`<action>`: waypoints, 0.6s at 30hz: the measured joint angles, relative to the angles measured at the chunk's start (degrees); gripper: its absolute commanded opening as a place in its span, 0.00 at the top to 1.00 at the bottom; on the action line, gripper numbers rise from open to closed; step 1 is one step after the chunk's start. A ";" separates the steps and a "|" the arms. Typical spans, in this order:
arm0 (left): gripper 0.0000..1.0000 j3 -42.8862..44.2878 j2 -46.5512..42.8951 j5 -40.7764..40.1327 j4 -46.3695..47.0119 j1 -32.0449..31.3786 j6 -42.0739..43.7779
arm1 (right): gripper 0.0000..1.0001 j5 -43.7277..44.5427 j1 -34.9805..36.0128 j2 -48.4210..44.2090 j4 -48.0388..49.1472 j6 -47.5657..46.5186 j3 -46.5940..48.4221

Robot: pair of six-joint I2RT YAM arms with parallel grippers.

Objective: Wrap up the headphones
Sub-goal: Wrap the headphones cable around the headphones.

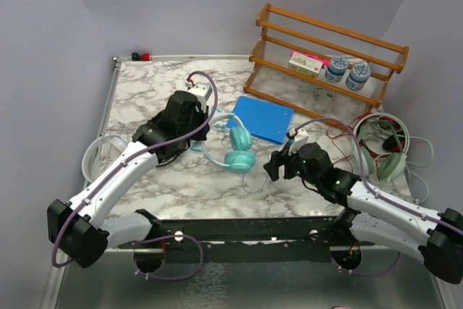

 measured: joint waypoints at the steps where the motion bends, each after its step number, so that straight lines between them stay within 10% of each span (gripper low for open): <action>1: 1.00 0.00 -0.28 0.11 -0.22 0.00 -0.04 | 0.18 -0.02 0.00 0.79 1.49 0.46 -1.22; 5: 1.00 0.00 -0.98 0.52 -0.79 0.00 -0.22 | 0.37 -0.61 0.00 3.78 6.97 1.33 -3.87; 10: 1.00 0.24 -1.73 1.51 -1.51 0.04 -0.39 | 0.96 -2.32 0.00 7.80 14.08 1.57 -3.78; 18: 1.00 0.35 -1.81 2.99 -1.64 0.04 -0.39 | 0.99 0.66 0.00 6.47 12.37 -0.92 5.29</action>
